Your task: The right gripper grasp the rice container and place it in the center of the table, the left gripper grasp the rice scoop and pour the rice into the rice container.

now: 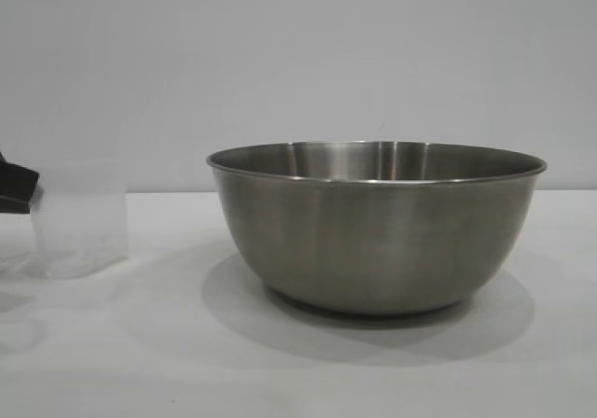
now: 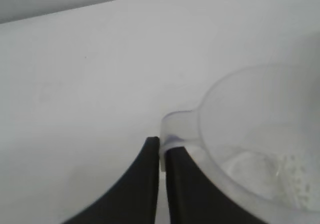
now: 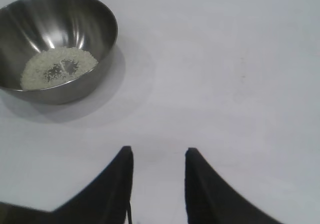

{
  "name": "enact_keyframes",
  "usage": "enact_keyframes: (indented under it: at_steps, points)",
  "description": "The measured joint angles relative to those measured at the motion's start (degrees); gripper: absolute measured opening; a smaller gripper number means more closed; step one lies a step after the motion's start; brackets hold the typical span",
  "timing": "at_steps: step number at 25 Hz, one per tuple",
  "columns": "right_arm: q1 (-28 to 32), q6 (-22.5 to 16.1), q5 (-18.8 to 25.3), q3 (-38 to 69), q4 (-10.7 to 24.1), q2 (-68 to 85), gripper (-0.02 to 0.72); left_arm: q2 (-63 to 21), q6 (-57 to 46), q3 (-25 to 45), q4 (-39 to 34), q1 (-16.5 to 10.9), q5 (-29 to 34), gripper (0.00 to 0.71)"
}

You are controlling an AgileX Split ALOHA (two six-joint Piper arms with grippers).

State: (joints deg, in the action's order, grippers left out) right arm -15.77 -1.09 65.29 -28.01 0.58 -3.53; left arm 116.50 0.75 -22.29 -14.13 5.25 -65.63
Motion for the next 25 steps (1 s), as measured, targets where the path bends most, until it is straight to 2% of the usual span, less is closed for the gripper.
enact_keyframes:
  at_steps: [1, 2, 5, 9, 10, 13, 16, 19, 22, 25]
  points:
    - [0.0, 0.0, 0.0, 0.0, 0.0, 0.0, 0.257, 0.0, 0.0, 0.38, -0.12, 0.0, 0.0, 0.05]
    - [0.0, 0.0, 0.0, 0.0, 0.0, 0.0, 0.257, 0.0, -0.04, 0.82, -0.12, 0.0, 0.0, 0.05]
    - [0.0, 0.0, 0.0, 0.0, 0.0, 0.0, 0.257, 0.0, -0.13, 2.26, 1.2, 0.0, 0.0, 0.16]
    - [0.0, 0.0, 0.0, 0.0, 0.0, 0.0, 0.257, -0.59, -0.13, 3.49, 5.58, 0.0, 0.0, 0.155]
    - [0.0, 0.0, 0.0, 0.0, 0.0, 0.0, 0.257, -0.94, -0.13, 3.76, 6.84, 0.0, 0.0, 0.196]
    - [0.0, 0.0, 0.0, 0.0, 0.0, 0.0, 0.257, -1.78, -0.61, 3.89, 10.72, -0.42, 0.0, 0.181]
    - [0.0, 0.0, 0.0, 0.0, 0.0, 0.0, 0.257, -2.12, -1.66, 3.78, 11.01, -2.52, 0.0, 0.181]
    - [0.0, 0.0, 0.0, 0.0, 0.0, 0.0, 0.257, -3.11, -2.16, 3.27, 9.51, -6.86, 0.0, 0.181]
    - [0.0, 0.0, 0.0, 0.0, 0.0, 0.0, 0.257, -5.62, -2.3, 1.98, 4.84, -11.1, 0.0, 0.181]
    - [0.0, 0.0, 0.0, 0.0, 0.0, 0.0, 0.257, -9.82, -2.3, 1.37, 2.42, -12.3, 0.0, 0.181]
